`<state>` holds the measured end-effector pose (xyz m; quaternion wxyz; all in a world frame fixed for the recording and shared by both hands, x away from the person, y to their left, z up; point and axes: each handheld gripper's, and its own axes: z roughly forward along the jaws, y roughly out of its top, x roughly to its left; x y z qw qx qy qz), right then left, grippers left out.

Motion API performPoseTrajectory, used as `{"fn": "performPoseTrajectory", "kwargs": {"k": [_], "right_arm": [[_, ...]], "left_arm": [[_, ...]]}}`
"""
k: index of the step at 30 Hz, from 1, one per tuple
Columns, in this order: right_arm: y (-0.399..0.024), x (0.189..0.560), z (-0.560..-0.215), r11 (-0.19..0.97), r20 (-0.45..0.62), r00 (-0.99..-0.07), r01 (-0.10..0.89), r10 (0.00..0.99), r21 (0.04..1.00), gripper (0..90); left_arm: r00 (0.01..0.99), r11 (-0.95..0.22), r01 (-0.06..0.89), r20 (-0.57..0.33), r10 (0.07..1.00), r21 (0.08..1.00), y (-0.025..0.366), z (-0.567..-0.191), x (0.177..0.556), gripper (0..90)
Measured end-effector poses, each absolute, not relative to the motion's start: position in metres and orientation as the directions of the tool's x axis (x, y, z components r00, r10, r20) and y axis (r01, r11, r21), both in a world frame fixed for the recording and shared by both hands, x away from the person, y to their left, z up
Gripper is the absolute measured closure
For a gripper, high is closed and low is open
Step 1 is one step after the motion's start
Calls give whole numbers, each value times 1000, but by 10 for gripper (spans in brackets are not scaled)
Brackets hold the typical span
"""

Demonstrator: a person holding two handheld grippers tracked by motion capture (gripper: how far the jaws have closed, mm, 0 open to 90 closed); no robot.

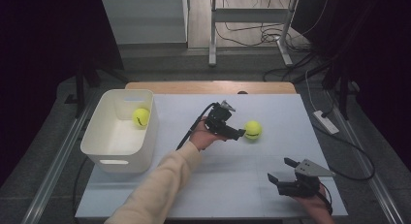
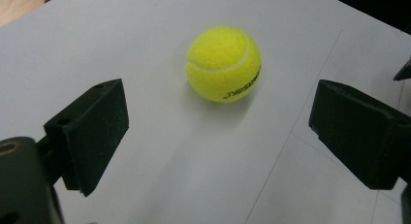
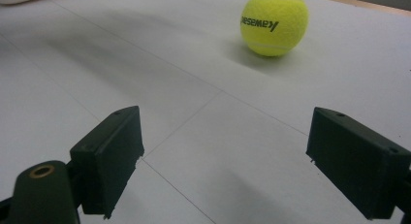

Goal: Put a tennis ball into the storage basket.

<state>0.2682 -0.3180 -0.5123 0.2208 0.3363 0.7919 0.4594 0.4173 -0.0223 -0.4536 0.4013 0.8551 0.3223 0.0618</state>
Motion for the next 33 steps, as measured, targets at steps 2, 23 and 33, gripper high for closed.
{"fn": "performPoseTrajectory", "kwargs": {"k": [2, 23, 33], "right_arm": [[-318, 268, -512, 353, -43, -677, 328, 735, 877, 128], [-318, 269, -513, 353, -43, -679, 325, 733, 877, 128], [-318, 269, -513, 354, -42, -680, 327, 732, 876, 128]], "left_arm": [[785, -473, 501, -150, 601, 725, -23, -454, 418, 81], [801, -504, 484, -131, 584, 715, -52, -463, 423, 75], [801, -510, 485, -126, 586, 711, -59, -470, 429, 74]]}}
